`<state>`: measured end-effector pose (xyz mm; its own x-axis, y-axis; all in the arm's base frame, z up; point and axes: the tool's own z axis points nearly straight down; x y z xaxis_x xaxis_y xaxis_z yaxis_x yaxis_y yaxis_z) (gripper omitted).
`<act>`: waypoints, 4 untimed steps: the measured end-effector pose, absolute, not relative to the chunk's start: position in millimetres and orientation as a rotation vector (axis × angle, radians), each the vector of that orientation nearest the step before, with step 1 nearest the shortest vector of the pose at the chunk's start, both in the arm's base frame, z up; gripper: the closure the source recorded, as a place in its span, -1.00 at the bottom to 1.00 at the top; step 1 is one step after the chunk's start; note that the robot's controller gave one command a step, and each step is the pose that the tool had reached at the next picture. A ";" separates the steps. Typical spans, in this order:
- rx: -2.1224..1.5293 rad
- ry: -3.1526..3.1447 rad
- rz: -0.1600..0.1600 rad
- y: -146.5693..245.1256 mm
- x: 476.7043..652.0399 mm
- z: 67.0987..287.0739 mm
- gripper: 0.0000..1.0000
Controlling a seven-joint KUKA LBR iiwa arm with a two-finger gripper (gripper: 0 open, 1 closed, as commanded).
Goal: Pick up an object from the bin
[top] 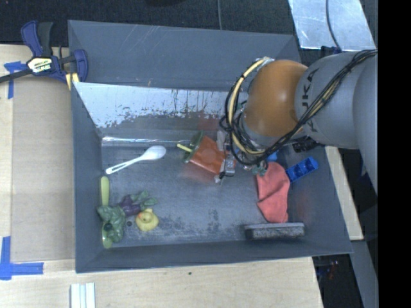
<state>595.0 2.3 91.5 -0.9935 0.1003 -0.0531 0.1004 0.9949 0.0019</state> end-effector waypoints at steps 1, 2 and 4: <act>0.155 3.085 -0.001 2.4 594.9 91.4 1.00; 0.165 3.107 0.001 12.8 582.6 145.5 1.00; 0.246 3.084 0.004 33.3 604.1 203.3 1.00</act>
Offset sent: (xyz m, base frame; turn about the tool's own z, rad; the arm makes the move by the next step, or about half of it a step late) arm -0.0154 0.0216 0.1528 0.0233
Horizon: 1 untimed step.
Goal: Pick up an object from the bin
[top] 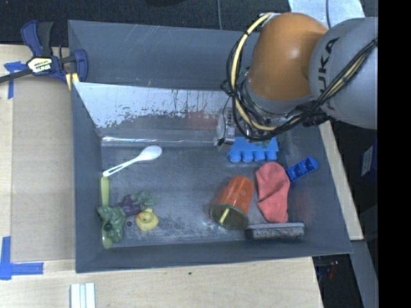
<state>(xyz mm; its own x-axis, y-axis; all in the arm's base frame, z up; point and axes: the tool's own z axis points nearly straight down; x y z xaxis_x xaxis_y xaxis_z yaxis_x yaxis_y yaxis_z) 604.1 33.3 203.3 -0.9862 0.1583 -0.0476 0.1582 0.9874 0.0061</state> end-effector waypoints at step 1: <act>0.202 3.099 -0.001 43.9 594.9 175.5 1.00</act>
Offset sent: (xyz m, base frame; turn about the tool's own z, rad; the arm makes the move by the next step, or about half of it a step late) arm -0.0005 0.0522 -0.1097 -0.0201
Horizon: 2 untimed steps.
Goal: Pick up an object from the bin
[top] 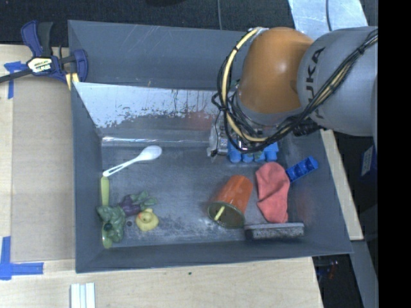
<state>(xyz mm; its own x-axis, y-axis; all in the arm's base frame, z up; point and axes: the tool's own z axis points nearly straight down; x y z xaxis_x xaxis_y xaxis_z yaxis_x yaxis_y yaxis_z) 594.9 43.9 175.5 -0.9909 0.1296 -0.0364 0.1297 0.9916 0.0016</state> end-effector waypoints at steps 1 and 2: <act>0.202 3.084 0.004 69.6 602.9 131.4 1.00; 0.210 3.096 0.000 64.5 600.5 175.0 1.00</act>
Offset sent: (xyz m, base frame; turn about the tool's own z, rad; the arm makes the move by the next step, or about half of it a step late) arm 0.0090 0.0111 0.1154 0.0125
